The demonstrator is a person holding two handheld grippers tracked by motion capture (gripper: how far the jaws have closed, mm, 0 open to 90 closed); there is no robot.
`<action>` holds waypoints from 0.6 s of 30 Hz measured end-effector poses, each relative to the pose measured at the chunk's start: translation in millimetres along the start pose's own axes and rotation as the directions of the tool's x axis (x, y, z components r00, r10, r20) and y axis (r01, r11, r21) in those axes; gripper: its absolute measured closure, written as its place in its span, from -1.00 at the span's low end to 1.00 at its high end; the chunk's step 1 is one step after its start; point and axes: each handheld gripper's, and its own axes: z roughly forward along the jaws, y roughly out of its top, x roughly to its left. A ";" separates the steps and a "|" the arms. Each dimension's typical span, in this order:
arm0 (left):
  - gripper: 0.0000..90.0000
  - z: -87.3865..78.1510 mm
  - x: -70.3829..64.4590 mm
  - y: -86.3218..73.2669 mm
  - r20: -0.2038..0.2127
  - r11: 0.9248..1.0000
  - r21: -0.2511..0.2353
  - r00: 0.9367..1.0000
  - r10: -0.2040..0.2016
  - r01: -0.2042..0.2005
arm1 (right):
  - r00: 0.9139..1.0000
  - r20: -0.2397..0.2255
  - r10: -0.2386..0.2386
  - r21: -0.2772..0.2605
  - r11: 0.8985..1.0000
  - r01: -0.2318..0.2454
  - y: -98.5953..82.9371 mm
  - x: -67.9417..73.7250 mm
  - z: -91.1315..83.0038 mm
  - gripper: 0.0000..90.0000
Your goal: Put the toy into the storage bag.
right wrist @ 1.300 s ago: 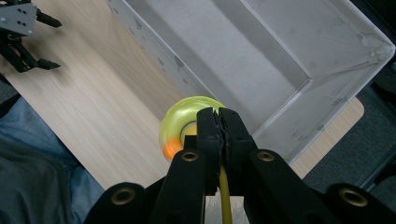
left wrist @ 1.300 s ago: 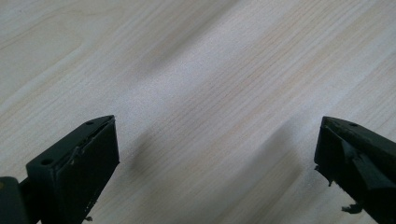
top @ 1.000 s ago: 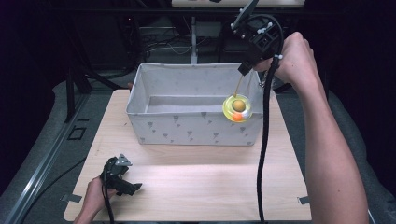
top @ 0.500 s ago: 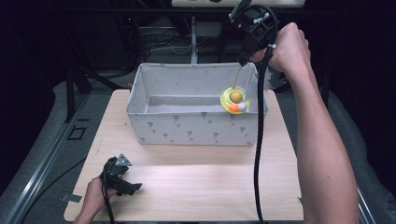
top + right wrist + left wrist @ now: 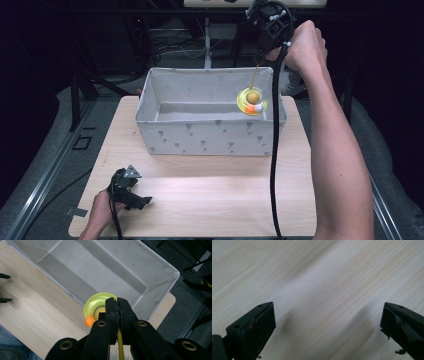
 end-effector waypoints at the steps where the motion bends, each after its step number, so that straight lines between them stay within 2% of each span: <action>1: -1.00 0.0 -0.1 0.0 0.000 1.000 0.000 1.000 0.000 0.000 | 1.000 -0.004 0.008 0.001 1.000 -0.008 1.1 -1.1 2.0 0.96; 8: -1.00 -0.2 -0.6 0.2 0.007 1.000 0.002 1.000 0.004 -0.005 | 0.999 0.014 0.051 0.005 0.999 -0.051 6.6 -9.4 12.4 0.96; 13: -1.00 0.5 -1.4 0.2 0.002 1.000 -0.004 1.000 0.005 -0.004 | 0.998 0.024 0.063 -0.013 0.998 -0.063 9.5 -11.9 20.1 0.96; 18: -1.00 0.3 -1.6 0.3 0.004 1.000 -0.004 1.000 0.005 -0.005 | 0.997 0.024 0.076 -0.008 0.997 -0.076 11.9 -15.7 28.7 0.96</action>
